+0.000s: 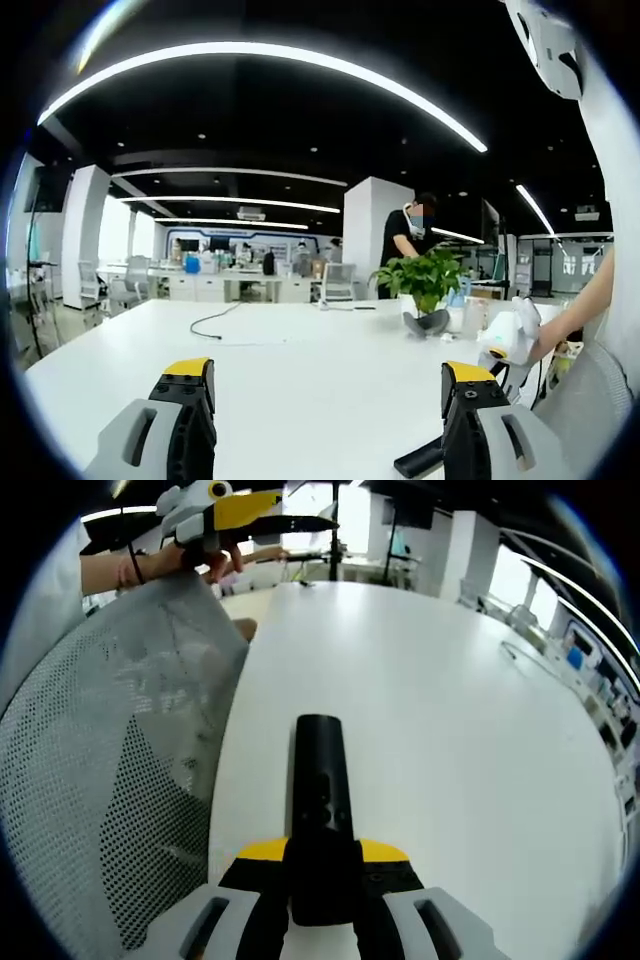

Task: Press the specified remote control buttons in sequence, fully releasing each button before pressing the next.

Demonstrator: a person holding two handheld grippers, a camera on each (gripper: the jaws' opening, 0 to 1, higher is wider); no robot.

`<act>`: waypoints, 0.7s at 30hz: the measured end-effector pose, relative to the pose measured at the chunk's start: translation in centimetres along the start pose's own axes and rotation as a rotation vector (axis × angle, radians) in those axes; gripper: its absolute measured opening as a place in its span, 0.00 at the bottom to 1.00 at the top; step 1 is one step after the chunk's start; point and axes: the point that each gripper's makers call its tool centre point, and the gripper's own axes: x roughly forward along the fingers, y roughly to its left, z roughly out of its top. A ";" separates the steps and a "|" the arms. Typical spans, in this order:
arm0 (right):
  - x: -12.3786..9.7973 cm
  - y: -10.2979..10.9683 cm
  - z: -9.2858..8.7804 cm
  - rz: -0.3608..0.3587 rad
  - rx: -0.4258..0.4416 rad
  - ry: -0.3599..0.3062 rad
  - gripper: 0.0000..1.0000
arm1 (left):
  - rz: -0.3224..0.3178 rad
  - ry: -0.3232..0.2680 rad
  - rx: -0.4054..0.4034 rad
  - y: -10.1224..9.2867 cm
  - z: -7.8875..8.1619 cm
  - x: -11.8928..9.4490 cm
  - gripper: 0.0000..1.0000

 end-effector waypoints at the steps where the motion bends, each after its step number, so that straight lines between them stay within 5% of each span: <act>1: 0.0 -0.1 0.0 -0.001 0.002 0.000 0.21 | 0.000 -0.004 -0.001 0.0 0.1 0.0 0.97; 21: 0.1 -1.3 0.2 -0.008 0.012 0.009 0.21 | 0.001 0.010 -0.012 0.0 -0.1 0.1 0.96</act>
